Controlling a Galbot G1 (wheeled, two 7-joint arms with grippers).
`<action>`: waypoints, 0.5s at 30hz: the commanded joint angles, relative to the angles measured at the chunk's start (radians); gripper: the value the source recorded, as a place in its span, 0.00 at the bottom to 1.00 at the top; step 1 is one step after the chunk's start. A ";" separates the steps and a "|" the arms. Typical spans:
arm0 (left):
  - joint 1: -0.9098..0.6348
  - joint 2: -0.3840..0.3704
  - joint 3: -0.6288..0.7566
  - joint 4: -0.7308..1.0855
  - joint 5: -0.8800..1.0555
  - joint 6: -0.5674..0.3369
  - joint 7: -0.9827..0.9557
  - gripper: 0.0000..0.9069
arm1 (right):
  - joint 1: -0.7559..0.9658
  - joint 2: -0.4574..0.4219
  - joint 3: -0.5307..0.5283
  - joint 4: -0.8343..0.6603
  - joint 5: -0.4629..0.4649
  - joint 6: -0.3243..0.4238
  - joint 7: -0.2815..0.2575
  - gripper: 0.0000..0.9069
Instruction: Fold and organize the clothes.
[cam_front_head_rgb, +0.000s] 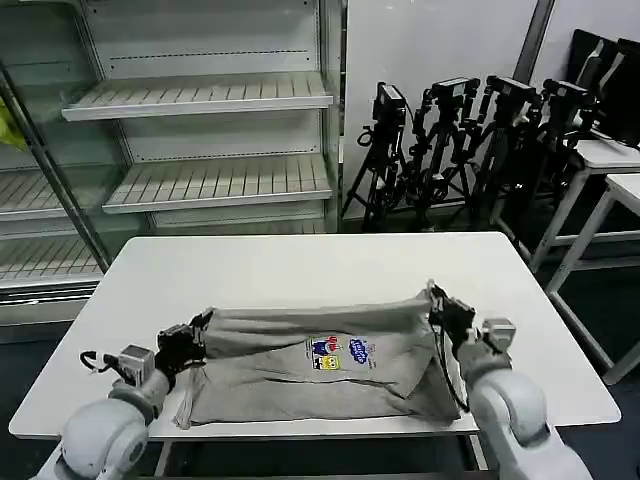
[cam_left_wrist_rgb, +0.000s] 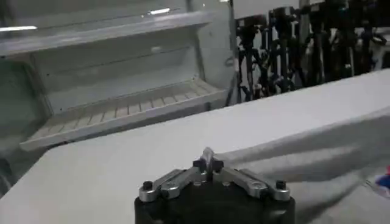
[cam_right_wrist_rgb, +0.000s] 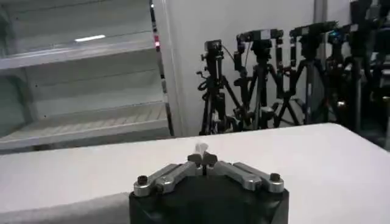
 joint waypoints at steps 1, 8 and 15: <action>0.156 0.002 -0.006 -0.039 0.176 -0.055 0.010 0.02 | -0.265 0.018 0.083 0.145 -0.124 0.010 -0.017 0.00; 0.169 -0.005 -0.007 -0.006 0.212 -0.063 0.010 0.02 | -0.299 0.037 0.071 0.133 -0.172 0.008 -0.016 0.00; 0.156 -0.035 -0.010 -0.002 0.223 -0.038 0.017 1.00 | -0.314 0.059 0.056 0.161 -0.210 -0.018 -0.004 1.00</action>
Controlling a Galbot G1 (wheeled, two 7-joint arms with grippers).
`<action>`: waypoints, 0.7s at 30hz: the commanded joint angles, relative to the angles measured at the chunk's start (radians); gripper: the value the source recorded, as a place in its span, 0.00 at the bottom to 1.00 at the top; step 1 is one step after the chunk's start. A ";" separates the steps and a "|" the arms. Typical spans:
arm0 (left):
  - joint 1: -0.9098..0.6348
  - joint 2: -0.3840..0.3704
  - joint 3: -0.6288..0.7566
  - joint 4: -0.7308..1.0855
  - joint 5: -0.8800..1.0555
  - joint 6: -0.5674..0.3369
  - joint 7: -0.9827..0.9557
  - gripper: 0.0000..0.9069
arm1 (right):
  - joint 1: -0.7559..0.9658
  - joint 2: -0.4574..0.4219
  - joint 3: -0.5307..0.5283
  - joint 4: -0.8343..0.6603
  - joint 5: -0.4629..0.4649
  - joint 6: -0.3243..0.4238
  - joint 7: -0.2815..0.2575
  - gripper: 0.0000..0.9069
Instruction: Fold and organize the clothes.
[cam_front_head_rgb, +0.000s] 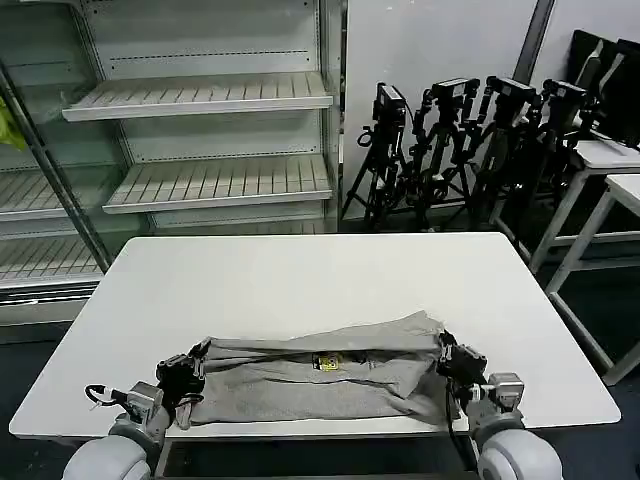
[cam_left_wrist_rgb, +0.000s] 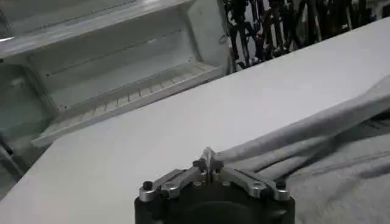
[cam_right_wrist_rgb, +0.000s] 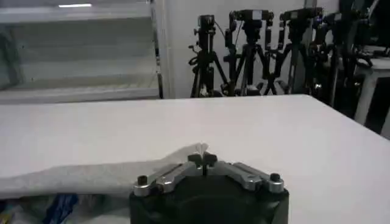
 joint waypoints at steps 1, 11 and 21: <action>0.042 -0.020 -0.007 -0.008 0.058 0.000 0.001 1.00 | -0.090 0.018 0.017 0.064 -0.069 -0.016 0.007 1.00; 0.104 -0.122 -0.070 -0.105 -0.010 -0.004 -0.107 1.00 | -0.191 0.046 0.066 0.169 -0.098 0.011 0.012 1.00; 0.109 -0.300 -0.037 -0.114 -0.158 0.055 -0.220 1.00 | -0.233 0.063 0.088 0.198 -0.101 0.019 0.015 1.00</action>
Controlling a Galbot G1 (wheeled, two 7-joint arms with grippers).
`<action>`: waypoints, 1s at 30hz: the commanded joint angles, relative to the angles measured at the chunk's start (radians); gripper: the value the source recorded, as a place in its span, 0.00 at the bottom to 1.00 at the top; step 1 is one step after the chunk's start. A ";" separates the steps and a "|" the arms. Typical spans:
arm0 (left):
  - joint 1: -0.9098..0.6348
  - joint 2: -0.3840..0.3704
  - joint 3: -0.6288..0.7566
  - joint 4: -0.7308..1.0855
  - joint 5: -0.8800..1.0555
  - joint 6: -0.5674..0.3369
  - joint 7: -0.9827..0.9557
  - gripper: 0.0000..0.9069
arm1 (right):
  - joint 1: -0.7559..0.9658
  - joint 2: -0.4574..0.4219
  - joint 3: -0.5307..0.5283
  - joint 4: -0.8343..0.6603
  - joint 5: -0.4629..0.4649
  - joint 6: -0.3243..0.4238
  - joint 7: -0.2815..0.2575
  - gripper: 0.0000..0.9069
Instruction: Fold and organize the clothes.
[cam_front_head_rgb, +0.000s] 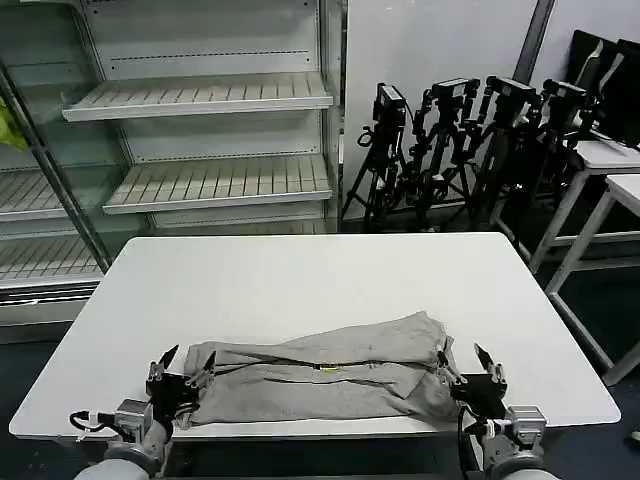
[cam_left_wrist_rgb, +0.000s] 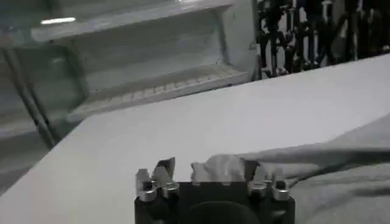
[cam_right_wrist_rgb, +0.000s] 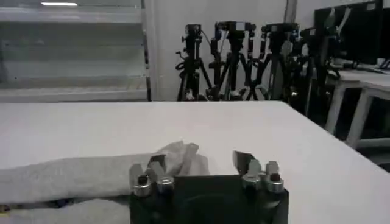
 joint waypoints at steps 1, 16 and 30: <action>0.007 -0.145 0.020 -0.009 -0.103 0.039 -0.091 1.00 | -0.055 0.013 0.017 0.047 -0.017 0.002 0.001 1.00; -0.047 -0.210 0.063 0.077 -0.229 0.073 -0.116 0.02 | -0.087 0.039 0.009 0.070 -0.042 0.008 0.004 1.00; -0.004 -0.194 -0.004 0.012 -0.416 0.078 -0.099 0.02 | -0.103 0.060 0.011 0.099 -0.052 0.009 0.010 1.00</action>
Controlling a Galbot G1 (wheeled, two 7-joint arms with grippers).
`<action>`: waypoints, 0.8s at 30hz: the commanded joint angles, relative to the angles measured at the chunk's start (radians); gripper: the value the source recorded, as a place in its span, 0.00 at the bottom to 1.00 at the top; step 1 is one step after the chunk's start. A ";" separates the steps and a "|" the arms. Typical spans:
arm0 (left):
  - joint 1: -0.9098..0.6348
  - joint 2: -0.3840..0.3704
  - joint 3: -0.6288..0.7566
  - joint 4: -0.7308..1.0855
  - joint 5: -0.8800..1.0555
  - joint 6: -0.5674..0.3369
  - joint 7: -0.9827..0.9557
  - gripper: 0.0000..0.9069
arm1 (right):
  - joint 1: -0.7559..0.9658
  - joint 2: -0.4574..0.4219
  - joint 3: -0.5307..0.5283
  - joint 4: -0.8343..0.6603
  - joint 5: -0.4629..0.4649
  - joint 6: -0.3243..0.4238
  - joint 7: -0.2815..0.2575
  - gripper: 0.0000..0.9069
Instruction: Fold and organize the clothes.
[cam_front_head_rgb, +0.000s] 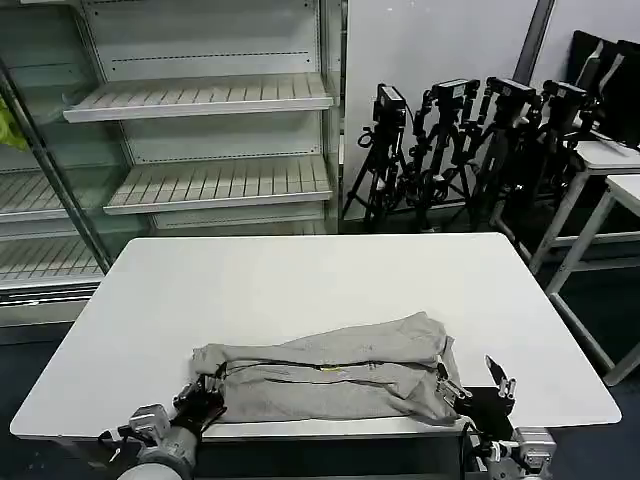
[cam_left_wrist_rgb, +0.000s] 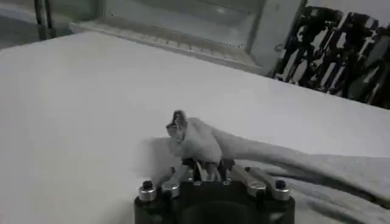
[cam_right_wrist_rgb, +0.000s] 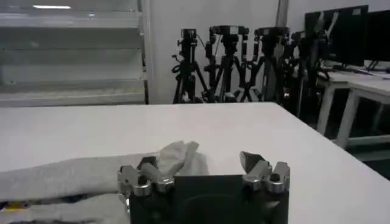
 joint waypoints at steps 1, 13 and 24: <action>0.025 -0.004 -0.041 -0.031 -0.154 0.012 -0.001 0.02 | -0.013 0.007 0.005 0.017 -0.003 0.000 0.001 1.00; 0.018 0.140 -0.346 -0.030 -0.497 0.042 -0.011 0.02 | -0.026 0.018 0.021 0.038 0.004 0.003 0.008 1.00; -0.009 0.296 -0.477 -0.030 -0.749 0.046 -0.045 0.02 | 0.017 0.024 0.005 -0.022 0.012 0.026 0.023 1.00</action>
